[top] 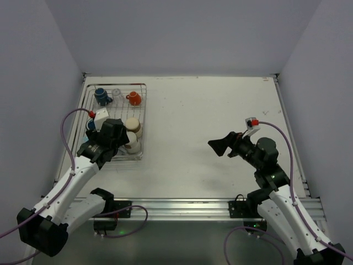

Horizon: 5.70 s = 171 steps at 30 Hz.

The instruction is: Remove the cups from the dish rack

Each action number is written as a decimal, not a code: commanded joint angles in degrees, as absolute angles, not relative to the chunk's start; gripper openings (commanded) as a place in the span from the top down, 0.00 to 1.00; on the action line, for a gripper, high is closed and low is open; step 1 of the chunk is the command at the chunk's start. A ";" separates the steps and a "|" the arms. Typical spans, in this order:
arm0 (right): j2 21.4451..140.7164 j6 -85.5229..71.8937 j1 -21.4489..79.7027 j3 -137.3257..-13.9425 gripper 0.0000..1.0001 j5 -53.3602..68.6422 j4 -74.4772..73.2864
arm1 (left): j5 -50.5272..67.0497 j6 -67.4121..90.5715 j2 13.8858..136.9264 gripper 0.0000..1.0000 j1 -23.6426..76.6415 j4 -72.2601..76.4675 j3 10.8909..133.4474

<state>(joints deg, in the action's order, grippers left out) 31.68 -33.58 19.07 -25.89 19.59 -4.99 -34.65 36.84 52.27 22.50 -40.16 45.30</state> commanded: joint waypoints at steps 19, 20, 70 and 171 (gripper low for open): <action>32.52 -32.96 18.98 -25.66 0.05 24.17 -1.93 | -28.74 39.55 55.46 0.14 10.90 -25.93 38.58; 32.69 -32.96 18.98 -25.66 0.05 24.34 -1.76 | -28.83 39.55 55.72 0.15 10.90 -25.84 38.50; 34.98 -35.59 19.95 -25.58 0.06 26.54 1.65 | -29.09 34.54 48.26 0.85 11.34 -27.33 41.57; 70.92 -22.25 17.43 -68.54 1.00 -0.64 -26.33 | 16.97 19.87 30.85 0.00 12.04 -27.95 45.27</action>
